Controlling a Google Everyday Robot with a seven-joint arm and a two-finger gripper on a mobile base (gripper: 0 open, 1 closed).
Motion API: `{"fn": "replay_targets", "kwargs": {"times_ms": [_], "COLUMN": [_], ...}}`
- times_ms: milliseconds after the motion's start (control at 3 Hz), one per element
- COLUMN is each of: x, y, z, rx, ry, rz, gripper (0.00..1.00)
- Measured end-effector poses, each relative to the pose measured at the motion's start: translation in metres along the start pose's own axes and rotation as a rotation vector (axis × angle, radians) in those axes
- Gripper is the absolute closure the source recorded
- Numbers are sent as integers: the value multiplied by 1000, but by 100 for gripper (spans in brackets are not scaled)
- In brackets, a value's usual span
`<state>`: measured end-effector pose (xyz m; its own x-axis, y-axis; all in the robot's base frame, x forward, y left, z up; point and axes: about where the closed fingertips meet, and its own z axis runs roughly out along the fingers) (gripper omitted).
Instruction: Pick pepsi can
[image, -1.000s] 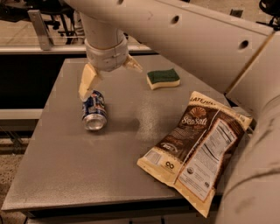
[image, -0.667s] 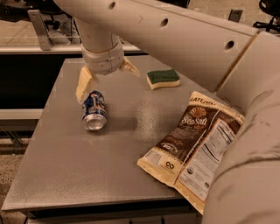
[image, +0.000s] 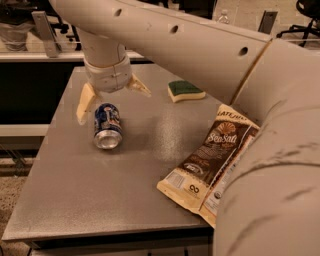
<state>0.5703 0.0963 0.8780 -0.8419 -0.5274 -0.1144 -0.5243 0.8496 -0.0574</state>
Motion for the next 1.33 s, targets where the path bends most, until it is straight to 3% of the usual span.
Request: {"fn": "replay_targets", "kwargs": {"times_ms": [333, 667, 1333], "x": [1, 3, 6], "y": [7, 10, 20], "z": [10, 15, 13], "rx": [-9, -19, -53], "ry": [24, 39, 44], "rz": [16, 29, 11], "gripper": [0, 16, 78]}}
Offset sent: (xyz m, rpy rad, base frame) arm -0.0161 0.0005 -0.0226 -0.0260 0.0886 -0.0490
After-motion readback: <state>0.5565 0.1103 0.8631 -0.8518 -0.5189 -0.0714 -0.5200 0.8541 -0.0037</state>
